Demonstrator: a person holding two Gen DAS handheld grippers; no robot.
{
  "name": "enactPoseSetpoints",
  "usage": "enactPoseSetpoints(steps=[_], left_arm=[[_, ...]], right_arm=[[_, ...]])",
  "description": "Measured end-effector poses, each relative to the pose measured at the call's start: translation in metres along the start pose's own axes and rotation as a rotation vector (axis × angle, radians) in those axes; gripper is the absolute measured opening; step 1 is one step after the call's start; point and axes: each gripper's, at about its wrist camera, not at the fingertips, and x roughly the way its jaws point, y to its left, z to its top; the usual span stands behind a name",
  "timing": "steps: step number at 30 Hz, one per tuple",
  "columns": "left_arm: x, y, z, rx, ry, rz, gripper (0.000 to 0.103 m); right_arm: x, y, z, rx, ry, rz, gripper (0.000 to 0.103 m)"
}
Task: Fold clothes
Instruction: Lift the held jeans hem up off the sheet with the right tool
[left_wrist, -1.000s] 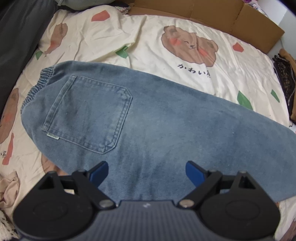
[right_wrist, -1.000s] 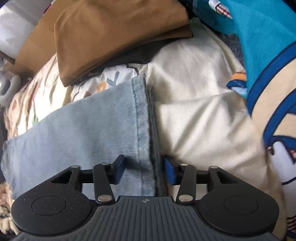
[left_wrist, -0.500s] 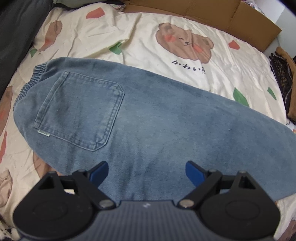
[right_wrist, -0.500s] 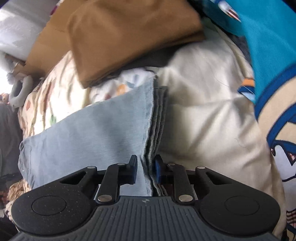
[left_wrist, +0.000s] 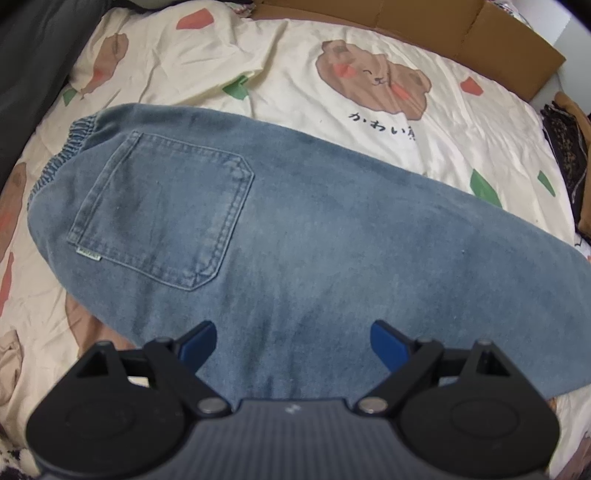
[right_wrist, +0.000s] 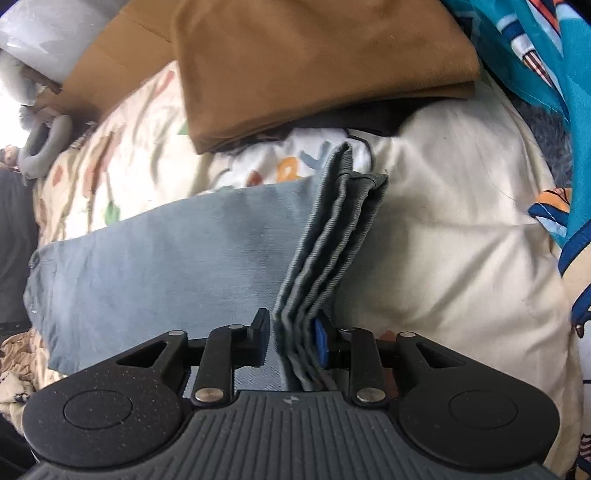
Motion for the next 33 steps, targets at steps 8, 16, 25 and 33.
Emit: enactPoseSetpoints(steps=[8, 16, 25, 33], left_arm=[[0.012, 0.005, -0.01, -0.031, 0.018, -0.01, 0.092], [0.022, 0.003, -0.013, -0.038, 0.032, -0.024, 0.091], [0.033, -0.005, -0.012, -0.019, 0.043, -0.043, 0.091], [0.04, -0.006, -0.014, -0.017, 0.053, -0.046, 0.091]], right_arm=[[0.019, -0.03, 0.004, 0.105, 0.048, 0.004, 0.028], [0.032, -0.04, 0.008, 0.138, 0.072, 0.036, 0.017], [0.039, -0.039, 0.015, 0.151, 0.124, 0.047, 0.017], [0.041, -0.037, 0.015, 0.159, 0.136, 0.031, 0.012]])
